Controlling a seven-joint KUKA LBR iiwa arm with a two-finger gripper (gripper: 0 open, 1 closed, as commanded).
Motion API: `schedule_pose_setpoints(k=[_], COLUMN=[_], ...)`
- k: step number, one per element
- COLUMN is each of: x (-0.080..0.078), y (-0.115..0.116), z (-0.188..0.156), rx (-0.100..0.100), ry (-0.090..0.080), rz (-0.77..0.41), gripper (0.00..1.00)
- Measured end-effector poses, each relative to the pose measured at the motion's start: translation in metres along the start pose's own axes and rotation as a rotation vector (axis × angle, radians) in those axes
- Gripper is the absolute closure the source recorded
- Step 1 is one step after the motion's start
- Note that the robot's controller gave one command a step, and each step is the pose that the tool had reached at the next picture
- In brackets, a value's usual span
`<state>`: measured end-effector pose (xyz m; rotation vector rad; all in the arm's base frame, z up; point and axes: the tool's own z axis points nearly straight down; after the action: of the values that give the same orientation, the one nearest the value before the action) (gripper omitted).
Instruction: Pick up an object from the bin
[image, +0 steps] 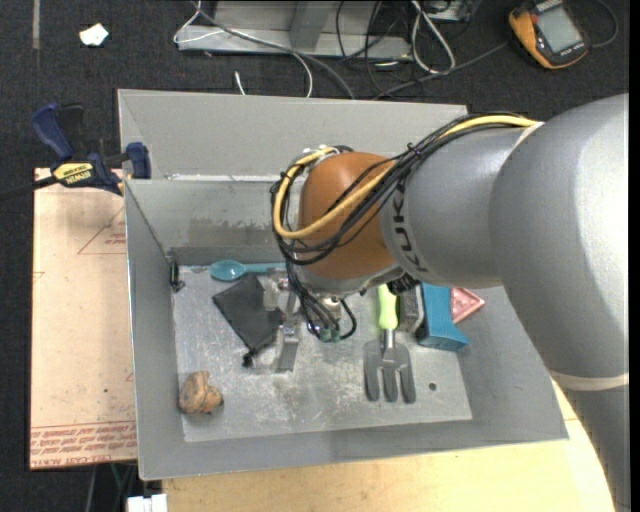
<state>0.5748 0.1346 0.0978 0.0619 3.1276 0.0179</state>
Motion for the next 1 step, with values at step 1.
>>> schedule_pose_setpoints(k=[1], x=[-0.0707], y=[0.0097], z=[0.0269], rx=[-0.003], ry=[-0.008], rz=[-0.107], gripper=[1.00])
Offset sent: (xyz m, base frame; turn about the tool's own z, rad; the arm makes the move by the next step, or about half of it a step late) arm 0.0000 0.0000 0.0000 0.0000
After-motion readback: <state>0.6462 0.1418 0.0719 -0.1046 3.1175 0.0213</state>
